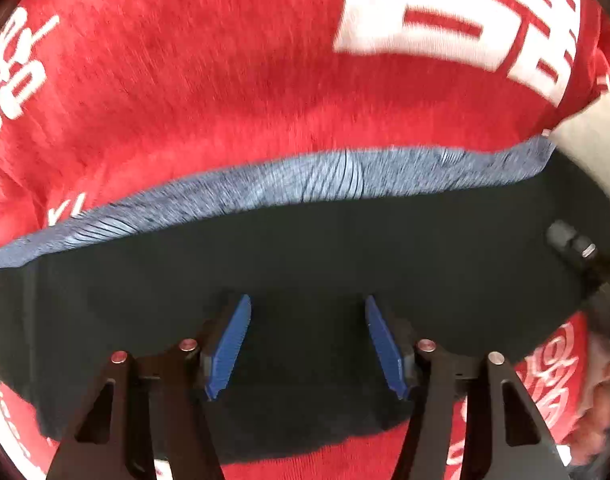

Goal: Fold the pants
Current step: 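Grasp the folded trousers edge with the left tool while the right tool grasps the other end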

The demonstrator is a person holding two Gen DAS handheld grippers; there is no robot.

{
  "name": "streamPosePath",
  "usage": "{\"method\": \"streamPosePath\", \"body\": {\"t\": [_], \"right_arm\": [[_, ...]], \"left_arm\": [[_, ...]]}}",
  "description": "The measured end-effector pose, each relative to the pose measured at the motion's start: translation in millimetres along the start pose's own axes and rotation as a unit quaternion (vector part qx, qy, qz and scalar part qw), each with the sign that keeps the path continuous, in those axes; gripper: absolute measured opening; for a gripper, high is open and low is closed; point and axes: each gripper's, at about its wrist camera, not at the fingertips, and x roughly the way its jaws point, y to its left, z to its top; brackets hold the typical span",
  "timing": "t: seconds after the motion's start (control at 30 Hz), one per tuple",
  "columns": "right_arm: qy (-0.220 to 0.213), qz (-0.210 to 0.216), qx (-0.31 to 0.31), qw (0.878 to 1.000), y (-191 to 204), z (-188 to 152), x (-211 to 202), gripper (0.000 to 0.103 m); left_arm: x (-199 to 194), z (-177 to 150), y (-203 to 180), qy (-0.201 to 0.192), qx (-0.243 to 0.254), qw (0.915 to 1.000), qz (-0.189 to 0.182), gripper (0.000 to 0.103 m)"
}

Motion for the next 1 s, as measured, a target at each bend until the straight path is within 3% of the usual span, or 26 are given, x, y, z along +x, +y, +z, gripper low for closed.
{"method": "streamPosePath", "body": {"t": [0.07,0.3,0.43,0.57,0.63,0.73,0.87,1.0], "right_arm": [[0.000,-0.004,-0.015,1.000,8,0,1,0.012],[-0.041,-0.022,-0.154,0.987,88,-17,-14,0.012],[-0.055,-0.038,-0.242,0.968,139,-39,-18,0.012],[-0.065,-0.071,-0.317,0.944,189,-75,-14,0.012],[-0.070,-0.095,-0.357,0.926,213,-100,-11,0.012],[-0.073,-0.124,-0.407,0.902,236,-136,-1,0.012],[-0.058,-0.190,-0.499,0.843,270,-209,63,0.013],[-0.030,-0.255,-0.566,0.783,266,-278,134,0.016]], "left_arm": [[-1,-12,-5,-0.041,0.017,0.9990,0.010,0.063],[-3,-26,0,-0.076,0.021,0.9969,-0.007,0.063],[-7,-30,11,-0.081,0.029,0.9955,-0.039,0.062],[-25,-27,45,-0.052,0.024,0.9947,-0.085,0.062],[-44,-28,84,-0.057,-0.004,0.9943,-0.090,0.062],[-70,-34,161,-0.067,-0.040,0.9951,-0.062,0.062],[-75,-37,243,-0.055,-0.077,0.9949,-0.036,0.062],[-60,-48,297,-0.021,-0.102,0.9943,-0.024,0.062]]}}
